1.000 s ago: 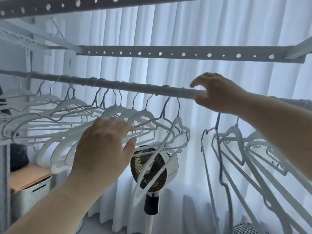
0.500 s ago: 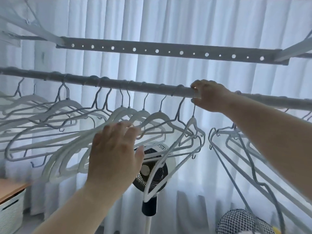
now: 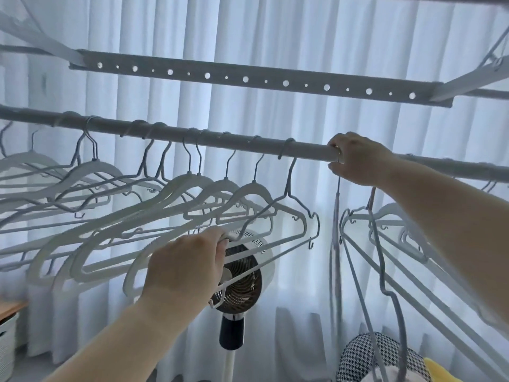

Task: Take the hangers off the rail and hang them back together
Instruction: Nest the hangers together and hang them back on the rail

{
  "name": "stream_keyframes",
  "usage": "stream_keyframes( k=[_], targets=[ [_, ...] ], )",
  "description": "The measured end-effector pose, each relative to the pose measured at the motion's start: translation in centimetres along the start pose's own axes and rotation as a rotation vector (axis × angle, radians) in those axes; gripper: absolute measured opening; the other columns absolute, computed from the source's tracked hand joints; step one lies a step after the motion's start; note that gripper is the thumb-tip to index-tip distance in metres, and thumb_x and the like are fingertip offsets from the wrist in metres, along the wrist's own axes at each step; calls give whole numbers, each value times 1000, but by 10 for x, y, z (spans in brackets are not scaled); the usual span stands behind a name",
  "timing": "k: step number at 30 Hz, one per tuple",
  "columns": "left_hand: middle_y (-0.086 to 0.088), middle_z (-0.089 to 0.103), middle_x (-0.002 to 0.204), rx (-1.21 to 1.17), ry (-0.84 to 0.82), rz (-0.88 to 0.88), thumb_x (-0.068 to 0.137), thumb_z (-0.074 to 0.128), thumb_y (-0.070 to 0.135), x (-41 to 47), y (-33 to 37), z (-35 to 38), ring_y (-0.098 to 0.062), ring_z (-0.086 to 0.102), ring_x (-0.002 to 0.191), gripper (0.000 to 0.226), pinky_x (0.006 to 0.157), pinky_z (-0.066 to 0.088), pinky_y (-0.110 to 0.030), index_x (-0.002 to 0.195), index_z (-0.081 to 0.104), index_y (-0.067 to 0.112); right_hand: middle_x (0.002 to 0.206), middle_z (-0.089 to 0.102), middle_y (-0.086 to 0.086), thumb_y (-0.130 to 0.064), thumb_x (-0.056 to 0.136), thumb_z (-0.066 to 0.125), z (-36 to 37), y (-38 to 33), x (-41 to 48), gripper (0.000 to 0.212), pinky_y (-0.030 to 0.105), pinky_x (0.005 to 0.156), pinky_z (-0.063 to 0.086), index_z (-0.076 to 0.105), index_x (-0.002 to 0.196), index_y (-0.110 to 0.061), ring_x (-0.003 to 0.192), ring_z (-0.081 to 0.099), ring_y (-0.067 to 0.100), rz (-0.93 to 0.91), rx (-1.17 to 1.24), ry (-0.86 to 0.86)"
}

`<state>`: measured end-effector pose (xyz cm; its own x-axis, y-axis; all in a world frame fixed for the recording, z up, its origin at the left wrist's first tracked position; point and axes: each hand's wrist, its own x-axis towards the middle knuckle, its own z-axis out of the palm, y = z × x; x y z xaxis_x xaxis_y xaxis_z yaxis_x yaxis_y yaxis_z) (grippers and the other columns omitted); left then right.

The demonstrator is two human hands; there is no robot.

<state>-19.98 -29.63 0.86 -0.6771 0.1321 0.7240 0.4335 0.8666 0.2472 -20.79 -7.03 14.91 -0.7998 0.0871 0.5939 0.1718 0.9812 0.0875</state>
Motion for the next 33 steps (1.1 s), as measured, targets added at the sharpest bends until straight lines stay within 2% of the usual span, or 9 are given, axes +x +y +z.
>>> stream_keyframes(
  k=[6, 11, 14, 17, 21, 23, 25, 27, 33],
  targets=[
    [-4, 68, 90, -139, -9, 1, 95, 36, 32, 15, 18, 1, -29, 59, 92, 30, 76, 44, -32, 107, 61, 22, 134, 46, 10, -17, 92, 47, -2, 17, -4, 42, 34, 96, 37, 39, 133, -12, 120, 47, 29, -50, -15, -25],
    [8, 40, 55, -247, -13, 8, 95, 38, 26, 29, 31, 4, -24, 45, 73, 27, 67, 34, -28, 81, 60, 20, 136, 45, 9, -14, 92, 46, -1, 22, -5, 44, 33, 97, 36, 38, 135, -13, 122, 45, 27, -73, -11, -16],
    [8, 40, 52, -291, -21, 4, 95, 39, 24, 39, 36, 5, -22, 47, 70, 27, 68, 38, -28, 88, 63, 16, 136, 45, 8, -11, 90, 45, 0, 24, -5, 45, 34, 97, 36, 37, 135, -14, 123, 44, 27, -80, -13, -20],
    [4, 43, 49, -321, -41, -15, 95, 39, 20, 50, 38, 7, -26, 50, 62, 33, 66, 41, -30, 68, 57, 13, 135, 44, 8, -10, 90, 44, 0, 24, -6, 45, 34, 96, 36, 37, 134, -14, 123, 43, 27, -83, -19, -19],
    [0, 48, 54, -301, -138, -72, 94, 38, 20, 51, 38, 20, -31, 60, 76, 28, 77, 49, -36, 92, 65, 10, 136, 44, 7, -9, 90, 44, 0, 25, -8, 47, 33, 96, 35, 36, 136, -16, 125, 41, 25, -90, -10, -14],
    [1, 47, 53, -285, -191, -92, 94, 38, 19, 44, 35, 28, -31, 60, 74, 30, 77, 50, -37, 74, 61, 15, 136, 44, 6, -9, 91, 44, 1, 25, -9, 47, 33, 96, 35, 35, 136, -16, 125, 41, 25, -97, -5, -8],
    [2, 46, 51, -261, -226, -113, 93, 37, 17, 38, 33, 34, -29, 56, 68, 39, 69, 46, -32, 55, 44, 19, 136, 43, 6, -10, 91, 44, 3, 25, -9, 47, 33, 97, 35, 34, 137, -16, 126, 40, 25, -107, -5, -7],
    [3, 46, 52, -240, -248, -139, 93, 38, 18, 31, 32, 36, -28, 53, 68, 42, 66, 41, -29, 51, 38, 20, 136, 43, 7, -10, 91, 44, 3, 27, -9, 47, 34, 98, 34, 34, 137, -15, 126, 40, 25, -115, -5, -6],
    [6, 53, 40, -246, -299, -220, 91, 42, 20, 5, 34, 15, -21, 59, 67, 29, 68, 47, -29, 76, 66, 18, 139, 42, 10, -14, 91, 47, 5, 29, -11, 51, 34, 103, 31, 31, 140, -13, 129, 37, 27, -149, 2, 5]
  ],
)
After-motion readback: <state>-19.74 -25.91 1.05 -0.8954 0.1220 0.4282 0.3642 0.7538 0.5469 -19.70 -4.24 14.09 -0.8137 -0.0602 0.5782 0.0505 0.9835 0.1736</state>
